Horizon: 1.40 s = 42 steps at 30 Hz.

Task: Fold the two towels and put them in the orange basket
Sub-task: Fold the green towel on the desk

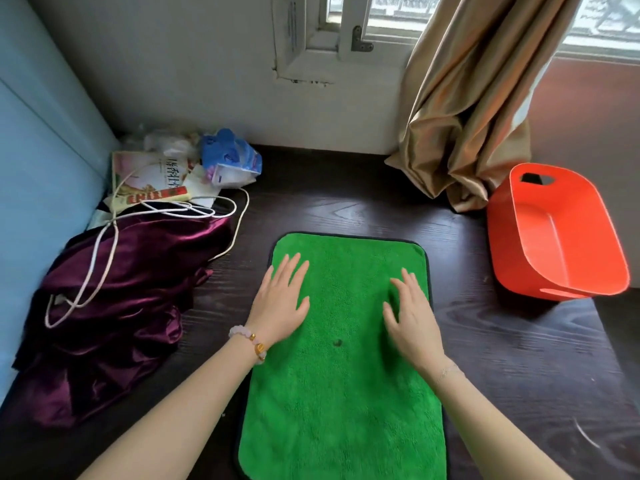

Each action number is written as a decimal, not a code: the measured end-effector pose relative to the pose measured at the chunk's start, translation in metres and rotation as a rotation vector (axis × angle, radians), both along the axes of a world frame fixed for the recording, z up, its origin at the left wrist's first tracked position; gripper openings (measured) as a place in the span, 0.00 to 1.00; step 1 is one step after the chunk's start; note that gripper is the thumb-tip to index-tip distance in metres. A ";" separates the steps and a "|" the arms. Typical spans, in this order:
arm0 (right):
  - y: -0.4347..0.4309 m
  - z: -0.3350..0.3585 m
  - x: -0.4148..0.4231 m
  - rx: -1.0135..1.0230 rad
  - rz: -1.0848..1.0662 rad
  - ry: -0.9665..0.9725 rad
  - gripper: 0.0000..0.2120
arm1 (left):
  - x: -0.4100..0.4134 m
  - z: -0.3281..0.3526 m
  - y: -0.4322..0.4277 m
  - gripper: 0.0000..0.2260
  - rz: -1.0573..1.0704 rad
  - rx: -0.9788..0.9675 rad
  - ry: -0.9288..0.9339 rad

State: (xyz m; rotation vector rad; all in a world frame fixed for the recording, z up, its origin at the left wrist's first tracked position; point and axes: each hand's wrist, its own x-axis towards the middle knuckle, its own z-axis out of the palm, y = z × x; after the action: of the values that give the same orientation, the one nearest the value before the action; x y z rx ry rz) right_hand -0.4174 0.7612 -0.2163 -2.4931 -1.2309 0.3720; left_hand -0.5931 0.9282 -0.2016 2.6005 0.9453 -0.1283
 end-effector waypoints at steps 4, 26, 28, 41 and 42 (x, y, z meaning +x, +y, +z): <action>-0.063 -0.002 -0.051 0.031 0.117 0.060 0.23 | -0.042 0.005 -0.059 0.28 -0.085 -0.078 0.028; -0.187 -0.019 -0.080 -0.026 0.527 -0.035 0.33 | -0.164 -0.022 -0.157 0.28 -0.443 0.126 0.097; -0.193 -0.020 -0.080 0.011 0.544 -0.050 0.31 | -0.173 -0.019 -0.153 0.26 -0.448 0.132 0.080; -0.185 -0.014 -0.066 0.122 0.512 -0.109 0.26 | -0.163 -0.013 -0.136 0.29 -0.432 0.215 -0.095; -0.182 -0.011 -0.064 0.139 0.459 -0.090 0.25 | -0.162 -0.010 -0.133 0.30 -0.396 0.222 -0.091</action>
State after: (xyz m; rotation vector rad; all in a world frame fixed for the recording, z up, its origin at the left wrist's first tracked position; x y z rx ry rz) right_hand -0.4818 0.5790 -0.2272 -2.1168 -1.8014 0.2722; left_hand -0.7547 0.7951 -0.2118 2.9422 0.4240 -0.0052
